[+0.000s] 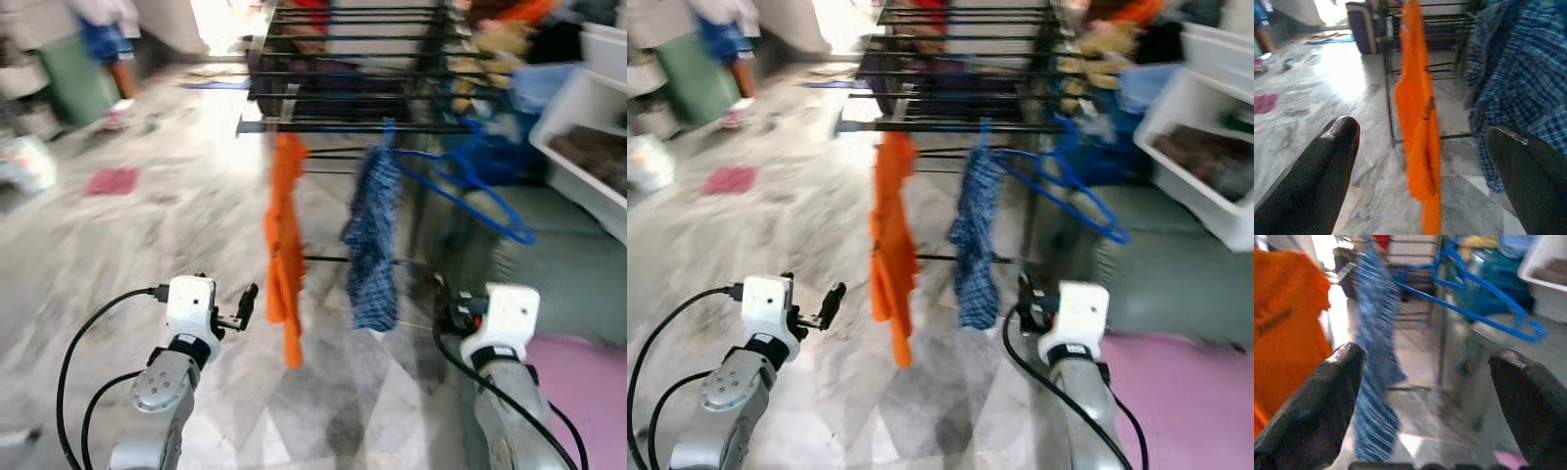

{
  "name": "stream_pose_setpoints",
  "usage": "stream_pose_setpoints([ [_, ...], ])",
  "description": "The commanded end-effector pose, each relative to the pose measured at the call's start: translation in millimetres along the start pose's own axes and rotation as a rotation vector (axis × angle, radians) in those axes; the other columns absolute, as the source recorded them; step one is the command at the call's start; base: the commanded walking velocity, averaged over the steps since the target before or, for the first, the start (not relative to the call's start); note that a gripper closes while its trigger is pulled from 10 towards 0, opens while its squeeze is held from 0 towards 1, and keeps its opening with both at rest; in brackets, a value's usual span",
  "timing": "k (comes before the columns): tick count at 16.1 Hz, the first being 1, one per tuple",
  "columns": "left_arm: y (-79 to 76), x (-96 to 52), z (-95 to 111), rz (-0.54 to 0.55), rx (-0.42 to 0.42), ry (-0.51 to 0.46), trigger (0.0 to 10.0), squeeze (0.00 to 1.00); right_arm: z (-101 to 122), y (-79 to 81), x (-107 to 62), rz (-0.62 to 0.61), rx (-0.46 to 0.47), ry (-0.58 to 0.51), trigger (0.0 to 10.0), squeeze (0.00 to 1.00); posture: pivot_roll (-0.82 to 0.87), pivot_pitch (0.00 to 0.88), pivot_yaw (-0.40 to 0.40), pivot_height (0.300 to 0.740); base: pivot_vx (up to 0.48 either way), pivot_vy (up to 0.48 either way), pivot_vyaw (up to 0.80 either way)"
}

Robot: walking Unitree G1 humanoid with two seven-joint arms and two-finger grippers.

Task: Hang hanger

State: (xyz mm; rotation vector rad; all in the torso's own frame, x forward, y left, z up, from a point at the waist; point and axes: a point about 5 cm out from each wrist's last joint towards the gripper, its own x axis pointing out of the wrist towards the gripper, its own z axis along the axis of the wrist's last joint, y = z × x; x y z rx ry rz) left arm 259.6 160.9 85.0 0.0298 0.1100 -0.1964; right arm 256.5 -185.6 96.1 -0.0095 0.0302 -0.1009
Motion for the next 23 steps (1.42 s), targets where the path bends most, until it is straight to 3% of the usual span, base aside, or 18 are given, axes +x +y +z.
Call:
stream_pose_setpoints([
  [1,0.3,2.0,0,0.008,-0.004,-0.002,10.0,0.00,2,0.6,0.6,0.012,0.001,-0.012,10.0,0.00,0.01,0.000,0.022,0.740,0.000,0.000,0.80],
  [5,-6.1,2.8,3,0.002,-0.015,-0.009,10.0,0.00,6,-1.8,6.9,0.009,0.009,-0.026,10.0,0.00,0.01,0.000,0.024,0.740,0.000,0.000,0.80],
  [19,-3.7,1.4,4,0.067,-0.032,-0.015,10.0,0.00,13,5.7,21.5,0.069,0.031,-0.045,10.0,0.00,0.05,0.000,-0.008,0.740,0.000,0.000,0.80],
  [23,-5.5,4.3,2,0.074,-0.042,-0.004,10.0,0.00,16,0.1,22.2,0.047,0.051,-0.065,10.0,0.00,0.03,0.000,-0.006,0.740,0.000,0.061,0.15],
])
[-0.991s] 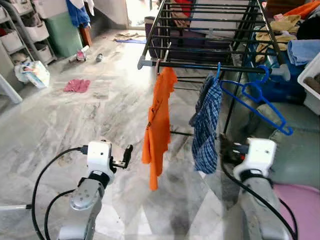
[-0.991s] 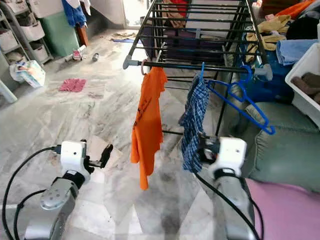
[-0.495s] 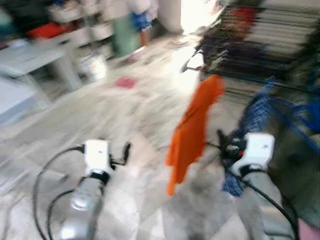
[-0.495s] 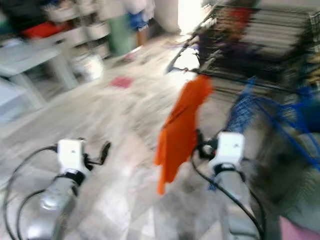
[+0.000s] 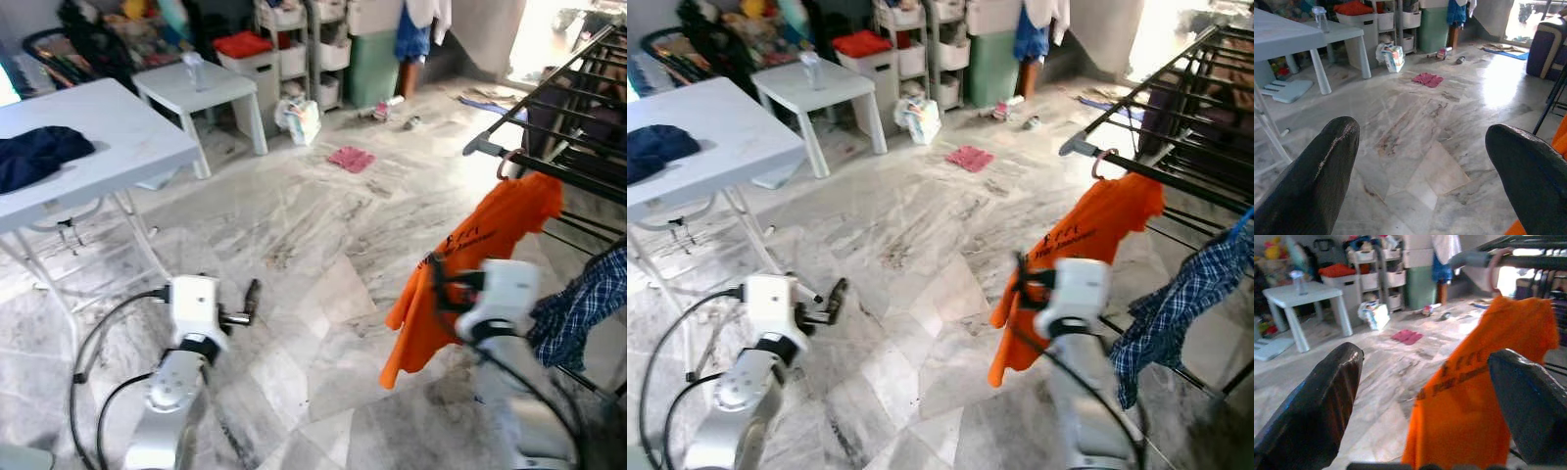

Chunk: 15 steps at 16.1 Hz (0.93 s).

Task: Hang hanger

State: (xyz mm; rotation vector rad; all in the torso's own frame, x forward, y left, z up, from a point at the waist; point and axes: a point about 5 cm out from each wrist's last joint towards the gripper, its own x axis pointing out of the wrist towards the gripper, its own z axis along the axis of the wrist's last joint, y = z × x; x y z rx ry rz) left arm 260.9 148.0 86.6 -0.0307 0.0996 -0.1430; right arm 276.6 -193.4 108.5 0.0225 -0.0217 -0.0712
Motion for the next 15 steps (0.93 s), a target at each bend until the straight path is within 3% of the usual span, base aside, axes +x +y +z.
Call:
stream_pose_setpoints([
  [1,5.8,0.8,-1,0.022,0.018,0.017,10.0,0.00,4,5.1,2.4,0.012,0.014,-0.020,10.0,0.00,0.03,0.000,-0.003,0.740,0.000,0.262,0.00],
  [15,-2.4,12.3,3,0.004,0.020,0.023,10.0,0.00,9,6.8,12.2,0.020,0.016,-0.055,10.0,0.00,0.04,0.000,0.019,0.740,0.000,0.480,0.00],
])
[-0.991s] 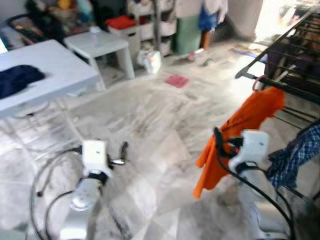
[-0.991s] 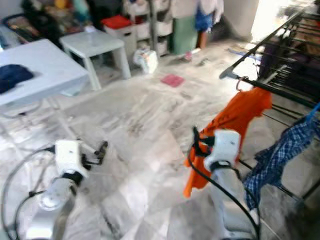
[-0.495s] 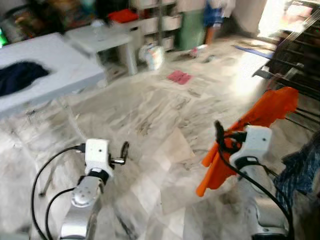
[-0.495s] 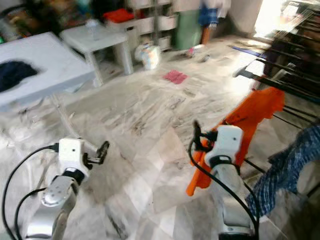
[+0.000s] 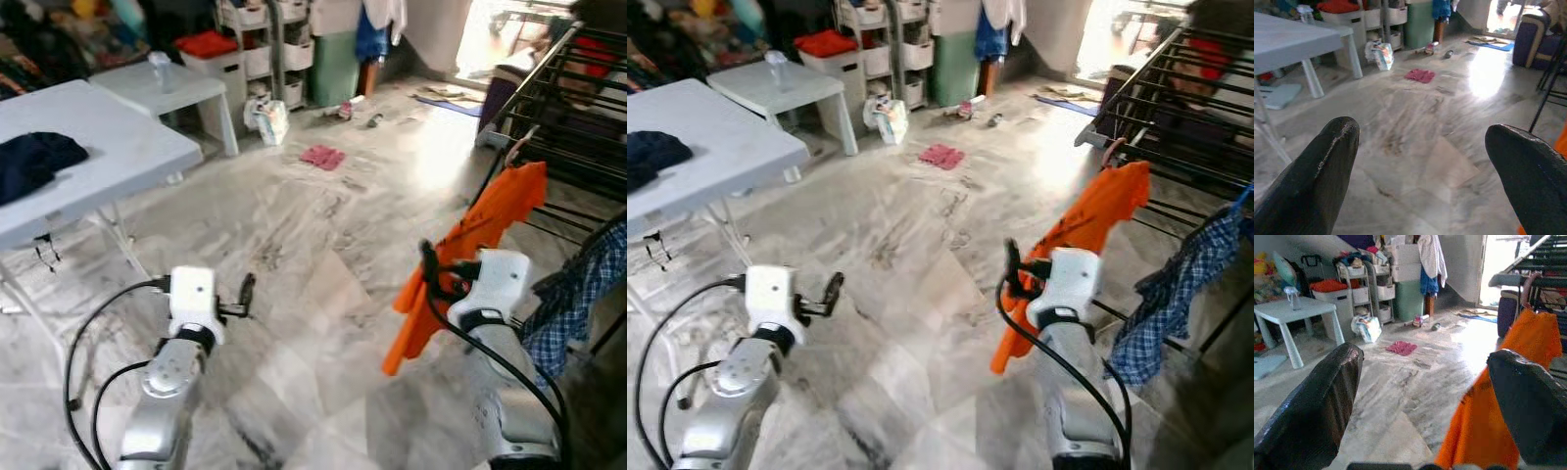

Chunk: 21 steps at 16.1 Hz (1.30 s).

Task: Hang hanger

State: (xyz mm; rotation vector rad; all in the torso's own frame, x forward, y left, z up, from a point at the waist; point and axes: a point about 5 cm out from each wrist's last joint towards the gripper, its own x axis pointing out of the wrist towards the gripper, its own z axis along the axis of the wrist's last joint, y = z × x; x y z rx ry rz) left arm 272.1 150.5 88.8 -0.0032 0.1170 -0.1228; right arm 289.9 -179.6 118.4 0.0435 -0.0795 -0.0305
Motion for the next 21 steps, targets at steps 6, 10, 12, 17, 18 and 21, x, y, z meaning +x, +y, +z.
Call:
stream_pose_setpoints([
  [6,-4.3,6.2,0,-0.004,-0.001,-0.001,10.0,0.00,1,-4.1,1.4,-0.009,-0.007,-0.009,10.0,0.00,0.04,0.000,0.015,0.740,0.000,0.480,0.00],
  [10,-4.0,4.6,1,0.009,-0.001,-0.008,10.0,0.00,1,-1.3,1.6,0.010,-0.006,-0.006,10.0,0.00,0.05,0.000,0.005,0.740,0.000,0.480,0.00],
  [12,-4.6,2.8,1,0.006,-0.006,-0.012,10.0,0.00,0,-0.2,1.3,0.014,-0.006,-0.005,10.0,0.00,0.05,0.000,0.003,0.740,0.000,0.480,0.00],
  [17,-8.3,0.4,3,-0.023,-0.005,-0.027,10.0,0.00,-1,3.2,0.5,0.043,-0.017,0.000,10.0,0.00,0.05,0.000,-0.001,0.740,0.000,0.000,0.32],
  [18,-8.2,0.6,3,-0.021,-0.003,-0.028,10.0,0.00,-1,3.9,0.7,0.043,-0.012,-0.001,10.0,0.00,0.05,0.000,-0.002,0.740,0.000,0.000,0.80],
  [21,-4.5,0.7,3,-0.001,0.024,-0.027,10.0,0.00,1,5.6,1.1,0.066,-0.030,-0.006,10.0,0.00,0.05,0.000,-0.005,0.740,0.000,0.000,0.80],
])
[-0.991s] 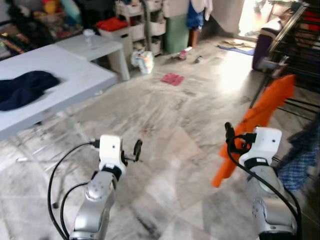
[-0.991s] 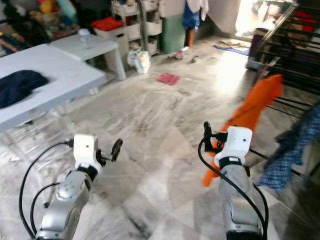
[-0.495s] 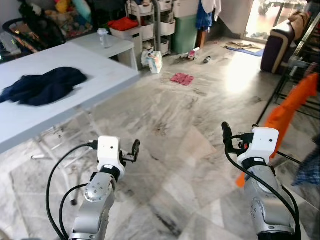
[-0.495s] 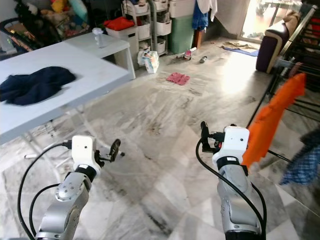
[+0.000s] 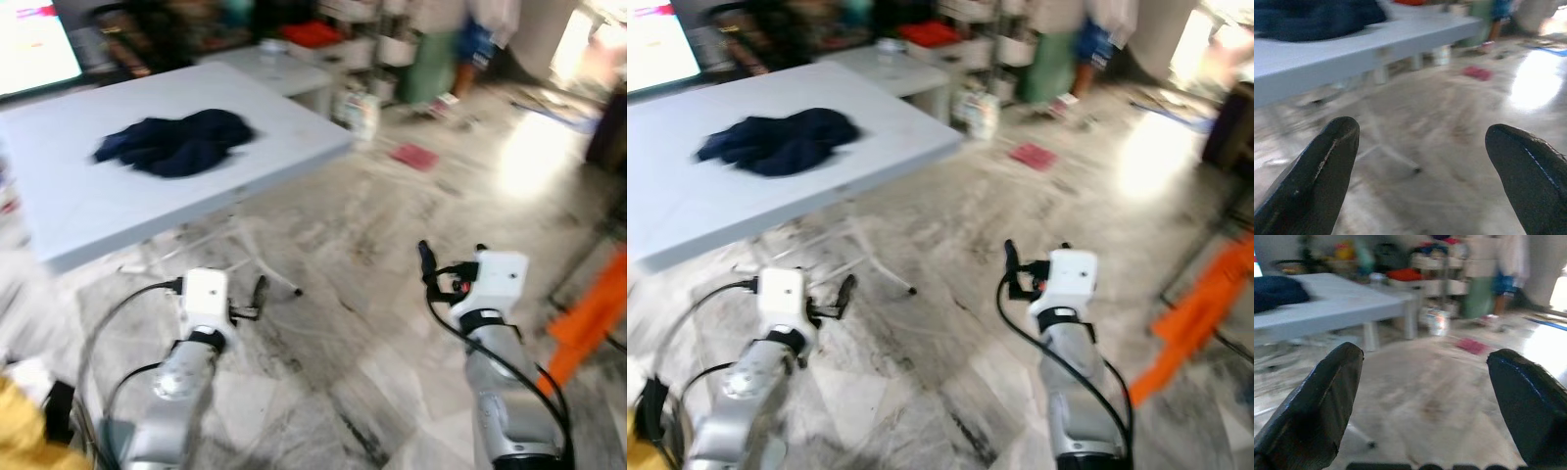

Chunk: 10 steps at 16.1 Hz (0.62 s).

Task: Hang hanger

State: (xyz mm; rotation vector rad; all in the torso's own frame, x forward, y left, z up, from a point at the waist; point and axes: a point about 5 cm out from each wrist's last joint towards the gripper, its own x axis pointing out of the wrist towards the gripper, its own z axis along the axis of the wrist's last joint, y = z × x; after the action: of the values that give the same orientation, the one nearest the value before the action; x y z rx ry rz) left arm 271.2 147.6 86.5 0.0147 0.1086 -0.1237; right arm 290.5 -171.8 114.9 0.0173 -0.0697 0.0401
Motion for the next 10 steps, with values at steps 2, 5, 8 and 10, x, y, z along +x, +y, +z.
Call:
stream_pose_setpoints([
  [2,-0.3,0.8,4.7,0.004,0.007,-0.018,10.0,0.00,3.5,-5.1,-1.3,0.004,-0.021,-0.013,10.0,0.00,0.05,0.000,-0.007,0.740,0.000,0.000,0.80],
  [5,-3.2,0.7,4.2,0.000,0.002,-0.017,10.0,0.00,4.7,-5.1,0.3,0.000,-0.020,-0.016,10.0,0.00,0.05,0.000,-0.008,0.740,0.000,0.000,0.80],
  [8,-3.1,1.1,4.5,0.000,0.005,-0.017,10.0,0.00,4.2,-2.5,1.1,0.008,-0.016,-0.016,10.0,0.00,0.05,0.000,-0.008,0.740,0.000,0.000,0.80],
  [10,-1.9,1.3,4.5,0.004,0.009,-0.016,10.0,0.00,4.0,-2.2,1.3,0.008,-0.014,-0.015,10.0,0.00,0.05,0.000,-0.008,0.740,0.000,0.000,0.80],
])
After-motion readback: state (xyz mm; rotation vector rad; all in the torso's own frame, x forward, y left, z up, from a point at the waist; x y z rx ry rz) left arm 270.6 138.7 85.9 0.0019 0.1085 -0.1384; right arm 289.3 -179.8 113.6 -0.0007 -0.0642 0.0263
